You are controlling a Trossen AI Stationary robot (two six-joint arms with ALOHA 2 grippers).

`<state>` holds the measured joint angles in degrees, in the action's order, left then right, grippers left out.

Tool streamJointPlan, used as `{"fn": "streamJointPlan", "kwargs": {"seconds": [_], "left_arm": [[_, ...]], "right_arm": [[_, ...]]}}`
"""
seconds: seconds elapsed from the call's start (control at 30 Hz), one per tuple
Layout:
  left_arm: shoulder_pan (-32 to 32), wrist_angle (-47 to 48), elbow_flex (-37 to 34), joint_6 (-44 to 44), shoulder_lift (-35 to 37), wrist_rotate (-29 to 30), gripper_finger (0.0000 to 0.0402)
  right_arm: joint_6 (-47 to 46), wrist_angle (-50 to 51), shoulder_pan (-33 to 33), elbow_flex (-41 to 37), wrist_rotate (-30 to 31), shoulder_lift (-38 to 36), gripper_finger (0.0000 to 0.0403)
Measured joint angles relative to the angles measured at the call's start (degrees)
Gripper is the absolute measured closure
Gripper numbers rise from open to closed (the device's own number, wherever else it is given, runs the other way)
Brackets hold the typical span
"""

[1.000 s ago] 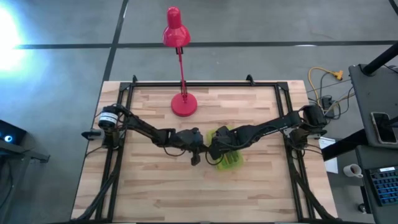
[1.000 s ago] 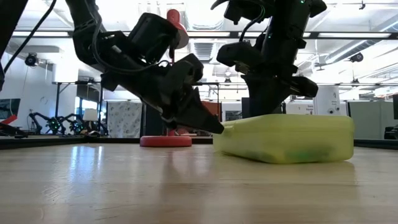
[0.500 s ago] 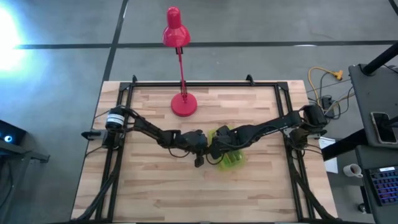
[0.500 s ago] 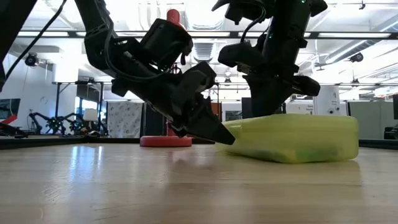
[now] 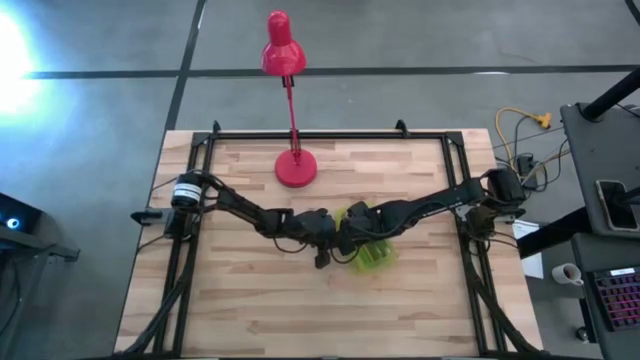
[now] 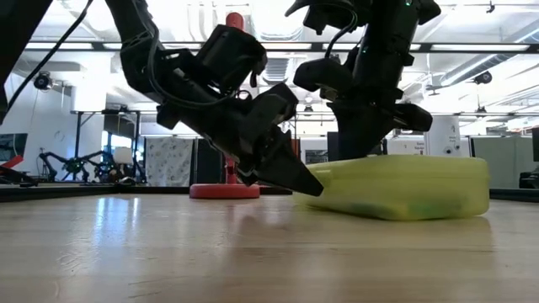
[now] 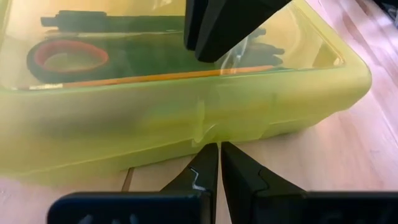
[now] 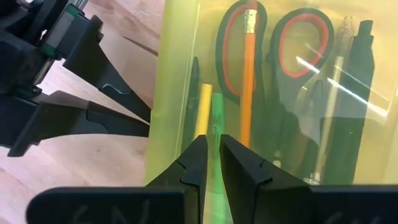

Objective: Pick & place school supplies into a supply box
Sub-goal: Close the yellow supply box

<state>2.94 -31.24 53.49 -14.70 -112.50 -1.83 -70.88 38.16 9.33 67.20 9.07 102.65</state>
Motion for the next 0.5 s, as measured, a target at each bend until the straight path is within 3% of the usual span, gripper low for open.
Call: {"fn": "streamJointPlan", "kwargs": {"seconds": [0.5], "left_arm": [[-0.13, 0.82, 0.81, 6.26, -0.53, -0.17, 0.0396]], "right_arm": [[1.00, -0.73, 0.15, -0.01, -0.30, 0.72, 0.0364]]}}
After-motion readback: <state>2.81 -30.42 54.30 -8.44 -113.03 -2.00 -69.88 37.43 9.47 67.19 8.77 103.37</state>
